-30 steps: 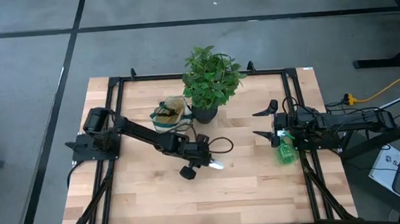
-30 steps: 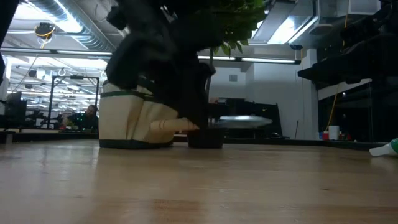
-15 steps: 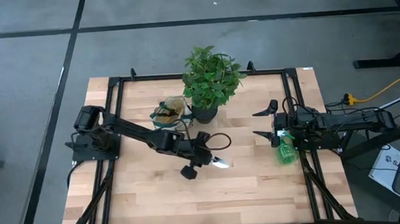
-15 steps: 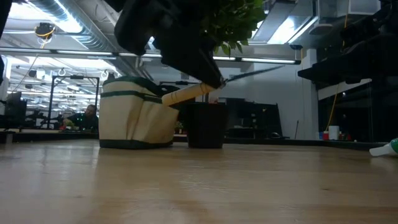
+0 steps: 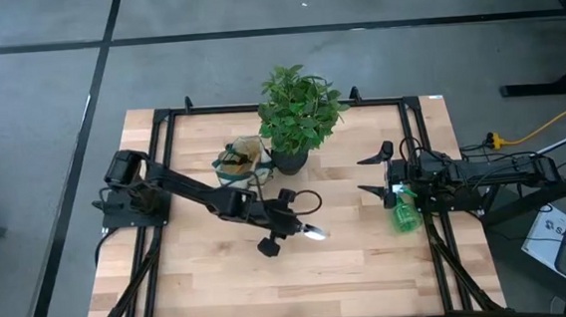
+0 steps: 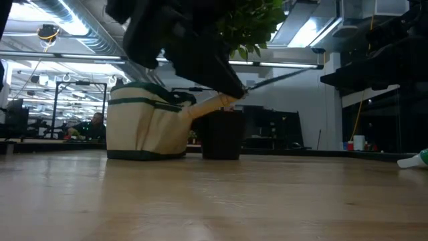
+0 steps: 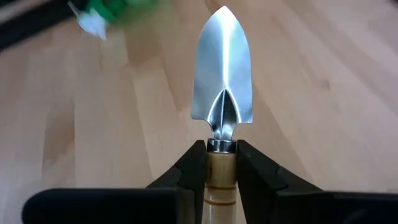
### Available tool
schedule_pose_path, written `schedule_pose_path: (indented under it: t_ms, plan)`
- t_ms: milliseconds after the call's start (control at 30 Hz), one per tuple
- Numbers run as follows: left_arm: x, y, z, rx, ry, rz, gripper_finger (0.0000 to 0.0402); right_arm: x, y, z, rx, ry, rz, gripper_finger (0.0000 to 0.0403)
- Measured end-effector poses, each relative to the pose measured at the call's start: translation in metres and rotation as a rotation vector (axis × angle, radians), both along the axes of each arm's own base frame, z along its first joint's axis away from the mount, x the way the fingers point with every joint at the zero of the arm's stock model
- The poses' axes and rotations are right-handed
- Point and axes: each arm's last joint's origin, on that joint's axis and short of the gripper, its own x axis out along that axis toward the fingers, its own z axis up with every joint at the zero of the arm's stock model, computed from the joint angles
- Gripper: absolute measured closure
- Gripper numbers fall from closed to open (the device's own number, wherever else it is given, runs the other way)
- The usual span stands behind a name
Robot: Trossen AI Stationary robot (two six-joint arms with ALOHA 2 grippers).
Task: Pick & Place Garden tools in Gardening bag
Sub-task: Put the brown trowel into the white bag
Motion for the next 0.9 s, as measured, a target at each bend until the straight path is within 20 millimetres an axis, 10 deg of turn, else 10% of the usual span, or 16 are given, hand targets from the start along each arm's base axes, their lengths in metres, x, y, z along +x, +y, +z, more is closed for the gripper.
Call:
schedule_pose_path:
  t_ms: [533,900]
  plan:
    - [0.002,-0.023,0.012,-0.145,-0.298,-0.139,0.0338,0.0,0.0,0.0,0.0,0.0,0.0,0.0062]
    - [-0.024,-0.037,0.066,-0.117,-0.447,-0.229,0.0338,0.0,0.0,0.0,0.0,0.0,0.0,0.0062]
